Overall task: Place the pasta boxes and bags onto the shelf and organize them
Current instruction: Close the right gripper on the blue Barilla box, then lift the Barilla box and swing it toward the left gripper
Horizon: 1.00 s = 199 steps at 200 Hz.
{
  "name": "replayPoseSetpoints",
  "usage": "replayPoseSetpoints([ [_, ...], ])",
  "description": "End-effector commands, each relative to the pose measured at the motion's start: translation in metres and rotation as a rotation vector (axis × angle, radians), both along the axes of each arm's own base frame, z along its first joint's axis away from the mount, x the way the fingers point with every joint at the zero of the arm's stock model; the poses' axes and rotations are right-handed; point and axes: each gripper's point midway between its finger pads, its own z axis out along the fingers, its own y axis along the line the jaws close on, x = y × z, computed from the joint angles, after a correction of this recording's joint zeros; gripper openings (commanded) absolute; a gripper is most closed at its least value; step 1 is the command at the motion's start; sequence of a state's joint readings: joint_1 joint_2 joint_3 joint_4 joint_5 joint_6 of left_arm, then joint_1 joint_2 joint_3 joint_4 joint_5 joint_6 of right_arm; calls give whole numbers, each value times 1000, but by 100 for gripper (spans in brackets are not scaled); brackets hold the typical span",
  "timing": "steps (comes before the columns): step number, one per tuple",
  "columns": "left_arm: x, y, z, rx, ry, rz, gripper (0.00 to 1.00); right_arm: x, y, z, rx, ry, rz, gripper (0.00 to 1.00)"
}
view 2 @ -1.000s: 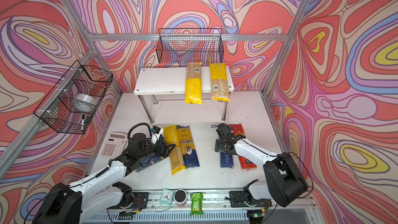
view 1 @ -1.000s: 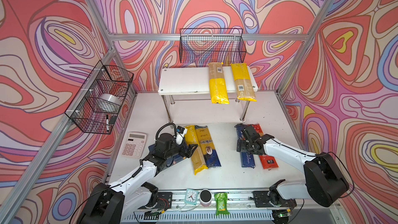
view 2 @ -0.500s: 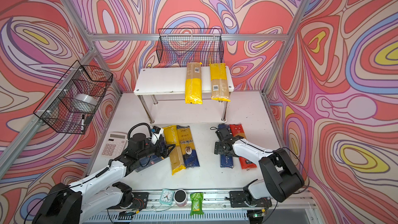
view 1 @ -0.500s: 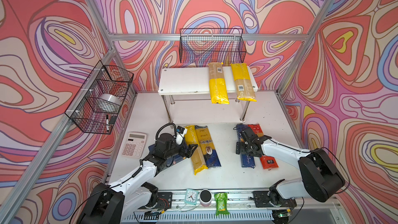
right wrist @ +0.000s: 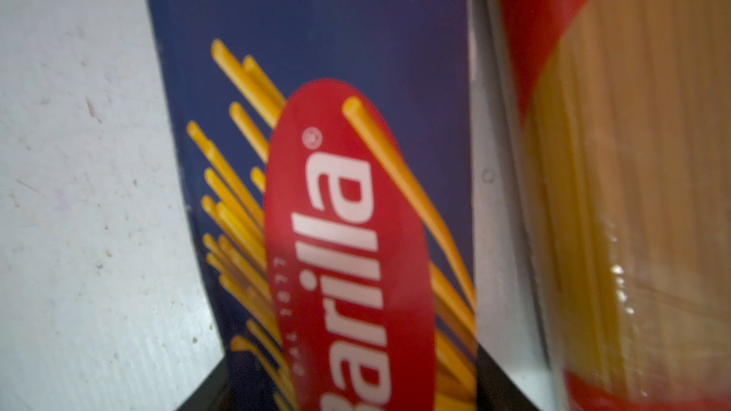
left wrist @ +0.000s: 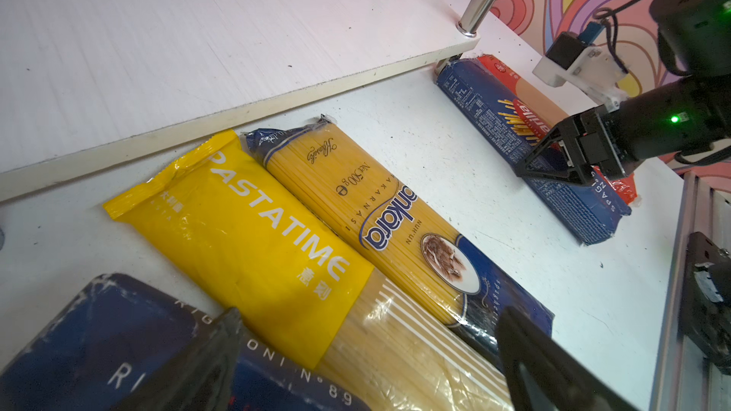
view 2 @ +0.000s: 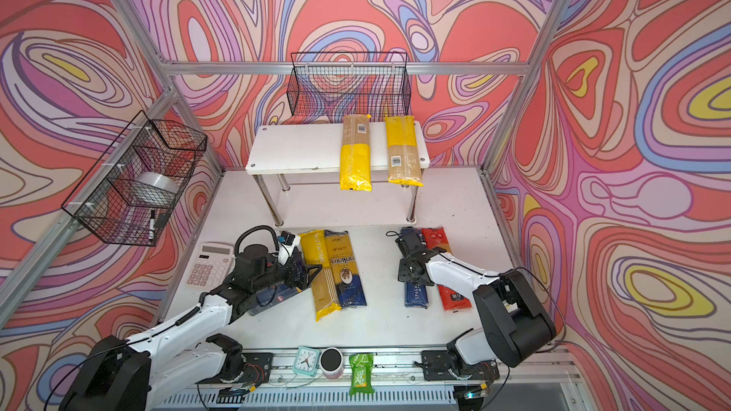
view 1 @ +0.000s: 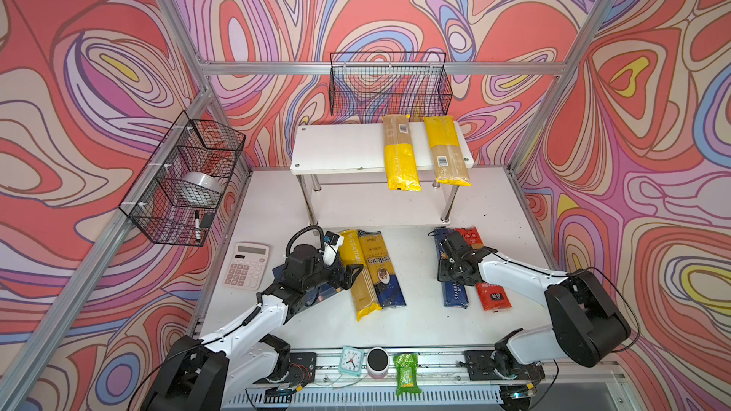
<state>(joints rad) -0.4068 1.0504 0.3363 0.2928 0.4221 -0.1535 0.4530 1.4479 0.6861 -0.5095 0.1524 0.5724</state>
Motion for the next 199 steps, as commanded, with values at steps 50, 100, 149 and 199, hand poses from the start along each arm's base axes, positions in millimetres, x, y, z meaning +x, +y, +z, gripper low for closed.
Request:
replayPoseSetpoints([
  [50,3,-3,9,-8,-25,-4,100,-11,13,-1,83,32,19,44],
  [100,3,-3,9,-10,-23,-5,100,-10,21,16,143,-29,38,30],
  [149,3,-3,9,-10,-21,-5,100,-4,53,63,263,-146,135,20],
  [199,3,-3,9,-10,-21,-3,100,-9,84,99,347,-205,216,17],
])
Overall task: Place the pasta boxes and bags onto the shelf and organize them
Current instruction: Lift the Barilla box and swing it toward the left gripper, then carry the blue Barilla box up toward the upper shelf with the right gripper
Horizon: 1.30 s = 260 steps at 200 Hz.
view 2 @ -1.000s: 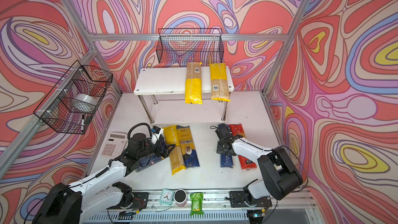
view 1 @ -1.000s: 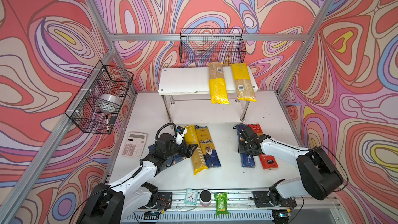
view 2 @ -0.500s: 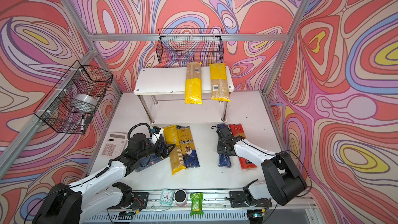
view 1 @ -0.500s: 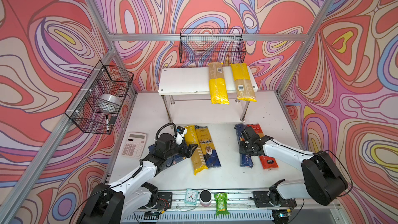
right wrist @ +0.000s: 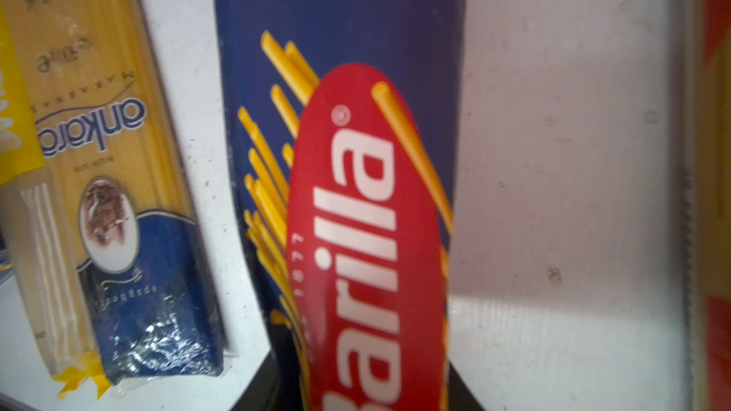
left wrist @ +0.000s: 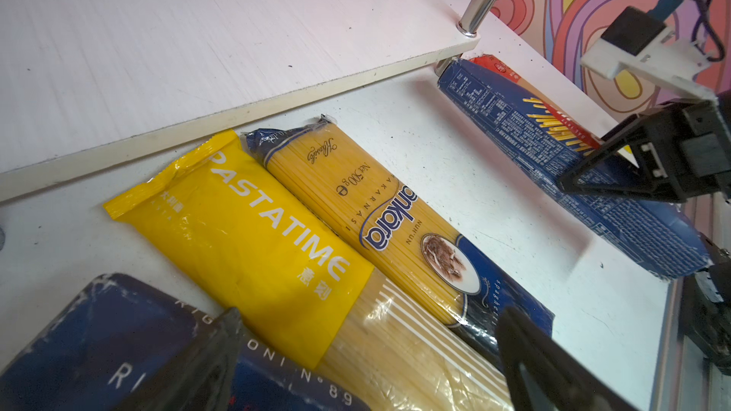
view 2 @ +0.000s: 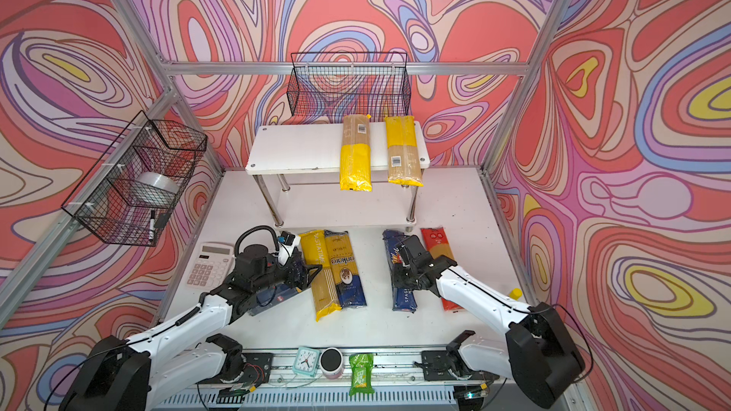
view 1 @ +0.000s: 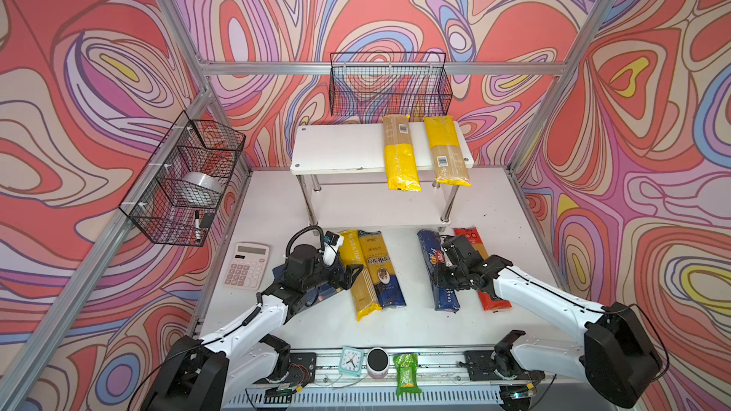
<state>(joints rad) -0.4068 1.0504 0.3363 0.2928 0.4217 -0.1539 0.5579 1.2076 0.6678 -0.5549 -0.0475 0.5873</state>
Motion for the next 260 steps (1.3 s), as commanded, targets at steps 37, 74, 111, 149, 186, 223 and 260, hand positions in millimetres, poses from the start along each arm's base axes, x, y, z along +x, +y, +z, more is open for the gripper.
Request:
replayPoseSetpoints([
  [37,3,-3,9,-9,-23,-3,100,14,49,78,130,-190,86,18],
  [74,4,-2,8,-6,-22,0,100,7,92,120,227,-265,158,18],
  [111,3,-1,8,-4,-24,3,100,1,122,144,194,-322,235,18],
  [149,3,-1,10,-5,-26,2,100,-7,153,152,124,-359,320,18],
  [186,3,-1,11,-5,-27,2,100,-9,176,171,113,-404,362,17],
  [223,2,0,12,-5,-32,5,100,-5,186,196,119,-441,379,15],
  [260,3,-1,11,-7,-26,7,100,0,196,224,134,-492,407,14],
])
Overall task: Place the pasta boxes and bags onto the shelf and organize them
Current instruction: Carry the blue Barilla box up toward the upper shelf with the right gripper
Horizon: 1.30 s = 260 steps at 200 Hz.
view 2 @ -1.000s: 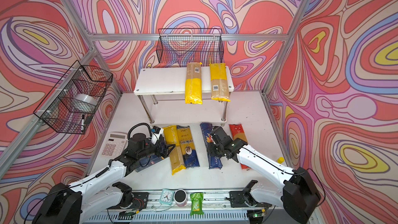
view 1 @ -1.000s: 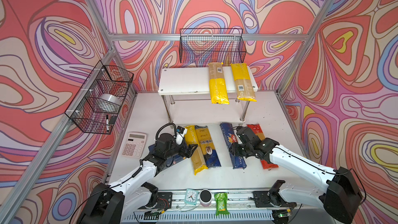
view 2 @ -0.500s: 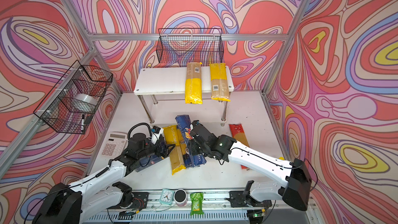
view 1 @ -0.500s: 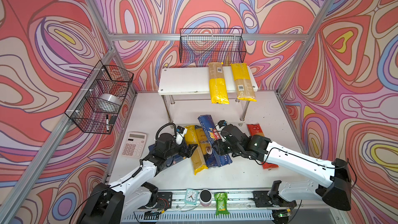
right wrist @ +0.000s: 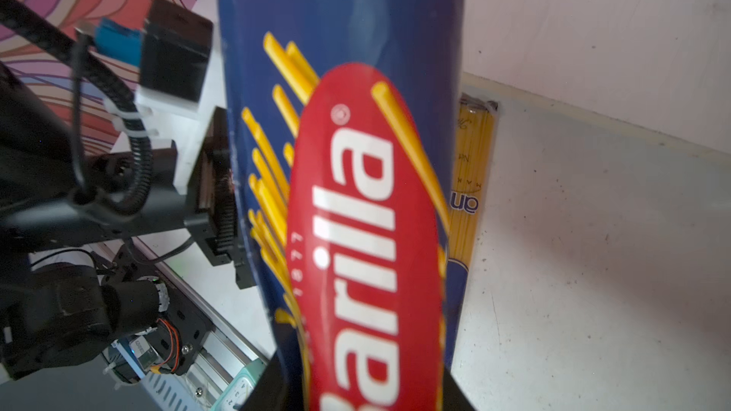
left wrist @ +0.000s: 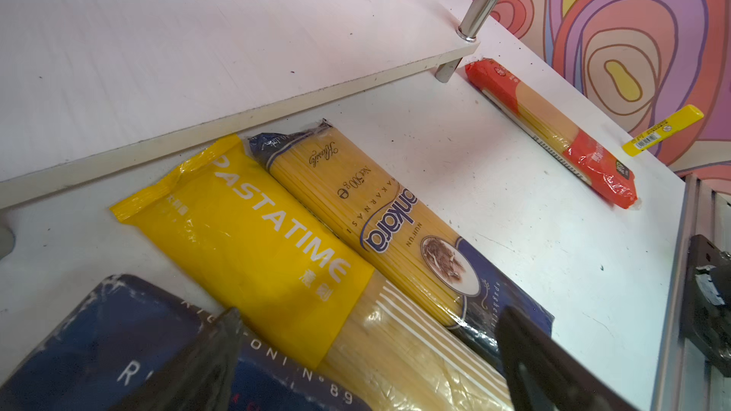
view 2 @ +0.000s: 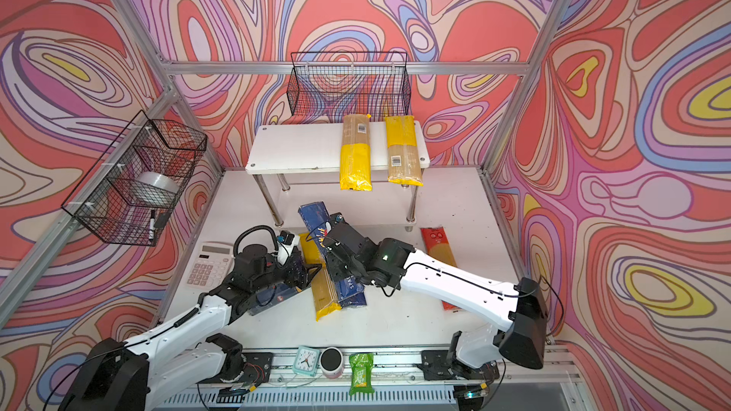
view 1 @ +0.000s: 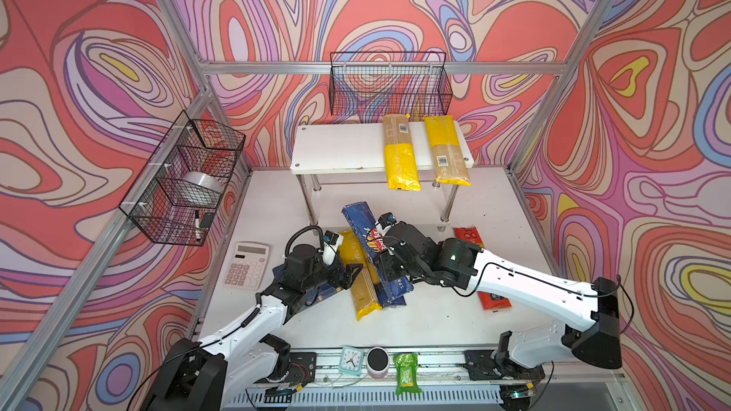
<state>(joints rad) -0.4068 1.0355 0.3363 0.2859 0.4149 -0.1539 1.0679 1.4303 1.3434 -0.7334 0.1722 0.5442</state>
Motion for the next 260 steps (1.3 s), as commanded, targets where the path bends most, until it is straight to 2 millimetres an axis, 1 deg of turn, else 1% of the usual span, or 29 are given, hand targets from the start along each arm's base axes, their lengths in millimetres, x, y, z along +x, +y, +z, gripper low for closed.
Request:
replayPoseSetpoints([
  [1,3,-2,8,-6,-17,1,100,15,17,57,108,-135,10,14],
  [24,2,-2,8,-8,-16,-3,100,16,28,77,137,-157,47,14],
  [74,2,-2,9,-11,-20,-3,100,24,34,115,129,-236,72,14],
  [86,1,-2,8,-9,-17,-3,100,29,36,120,111,-248,64,14],
  [88,2,-2,8,-10,-17,-2,100,29,35,123,113,-253,61,14],
  [145,2,-2,7,-13,-14,1,100,51,47,156,66,-304,33,13],
  [169,2,-2,7,-12,-16,0,100,62,50,165,74,-307,22,13],
  [186,2,-2,8,-12,-17,1,100,66,47,181,101,-336,14,13],
  [187,2,-2,8,-12,-17,1,100,69,50,176,90,-331,15,13],
  [190,2,-2,8,-13,-17,0,100,71,53,173,81,-332,17,13],
  [236,3,-2,6,-7,-16,3,100,96,40,190,72,-388,-23,14],
  [248,3,-2,6,-7,-16,3,100,106,36,195,75,-409,-38,16],
  [260,3,-2,5,-7,-14,2,100,116,28,204,75,-445,-69,18],
])
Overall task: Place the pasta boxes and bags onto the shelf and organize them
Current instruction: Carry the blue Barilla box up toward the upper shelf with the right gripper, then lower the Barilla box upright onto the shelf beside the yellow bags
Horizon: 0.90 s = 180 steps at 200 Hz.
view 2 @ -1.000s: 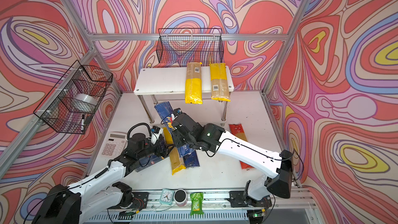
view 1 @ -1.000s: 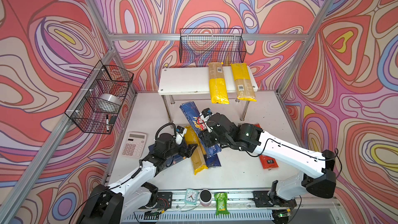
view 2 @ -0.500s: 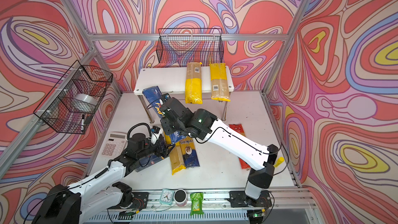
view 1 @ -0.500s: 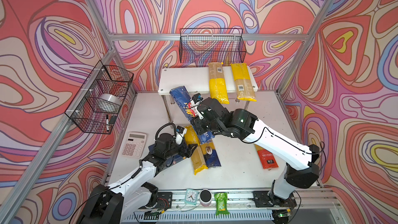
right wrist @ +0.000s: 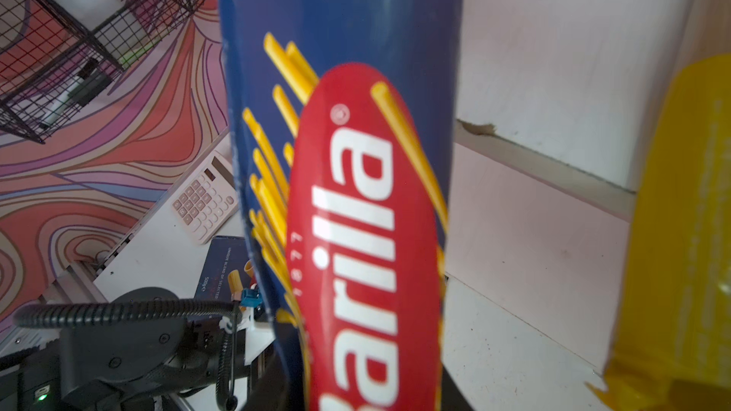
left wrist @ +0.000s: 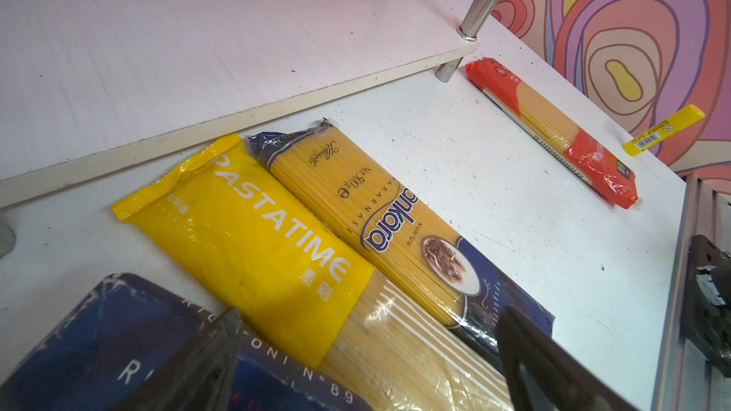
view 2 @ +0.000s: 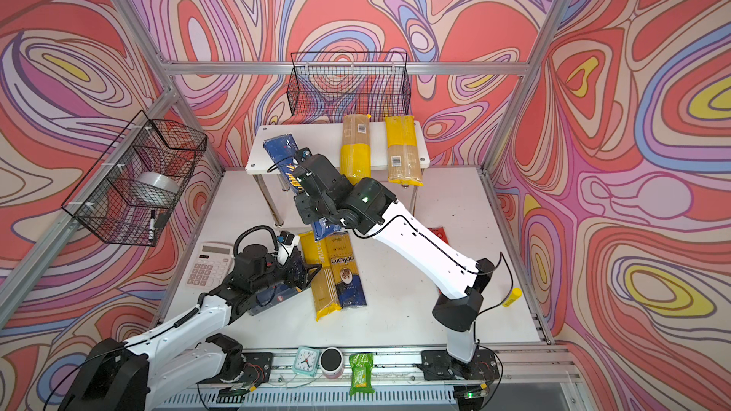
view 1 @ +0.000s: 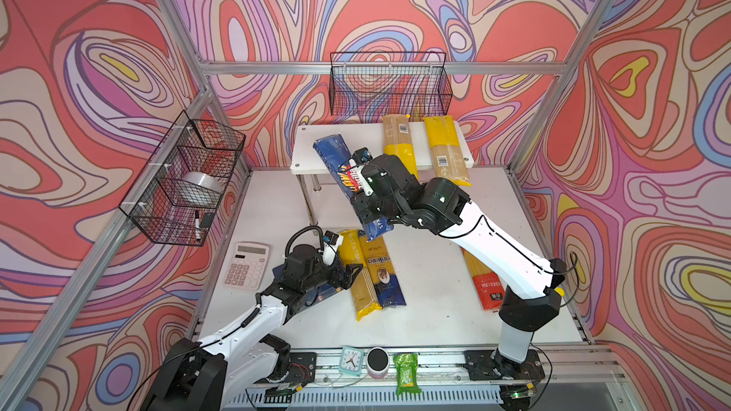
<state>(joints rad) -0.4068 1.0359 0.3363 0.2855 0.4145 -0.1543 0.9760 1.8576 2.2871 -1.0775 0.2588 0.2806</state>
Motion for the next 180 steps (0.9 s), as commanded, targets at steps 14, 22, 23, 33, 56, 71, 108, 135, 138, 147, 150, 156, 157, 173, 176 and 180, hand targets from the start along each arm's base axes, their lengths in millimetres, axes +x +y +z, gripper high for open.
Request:
replayPoseSetpoints([
  [14,4,-2,4,-5,-13,6,100,39,-20,71,133,-211,-90,16],
  [22,4,-2,3,-5,-8,3,100,46,-24,75,147,-224,-101,16],
  [23,4,-2,3,-5,-8,3,100,46,-24,76,150,-225,-101,16],
  [33,4,-3,2,-6,-5,-1,100,53,-27,79,165,-232,-102,16],
  [56,4,-3,3,-7,-6,0,100,70,-32,83,183,-241,-125,16],
  [71,4,-3,3,-7,-7,-1,100,78,-32,85,195,-247,-137,16],
  [108,3,-3,5,-12,-10,-5,100,97,-35,89,242,-268,-174,16],
  [135,3,-3,5,-13,-12,-3,100,110,-39,91,276,-272,-200,17],
  [138,3,-3,6,-13,-14,-3,100,112,-40,91,275,-274,-206,17],
  [147,2,-3,6,-12,-13,-5,100,116,-42,91,280,-276,-219,19],
  [150,2,-3,6,-12,-14,-4,100,117,-43,90,280,-277,-224,20],
  [156,2,-3,7,-13,-15,-5,100,120,-44,89,283,-276,-232,20],
  [157,2,-3,6,-13,-15,-5,100,121,-44,89,282,-276,-234,20],
  [173,2,-3,7,-14,-19,-3,100,129,-50,87,293,-271,-264,20],
  [176,2,-3,8,-16,-21,-2,100,130,-50,87,295,-270,-266,20],
  [180,2,-2,8,-16,-22,-2,100,131,-51,87,299,-271,-268,20],
])
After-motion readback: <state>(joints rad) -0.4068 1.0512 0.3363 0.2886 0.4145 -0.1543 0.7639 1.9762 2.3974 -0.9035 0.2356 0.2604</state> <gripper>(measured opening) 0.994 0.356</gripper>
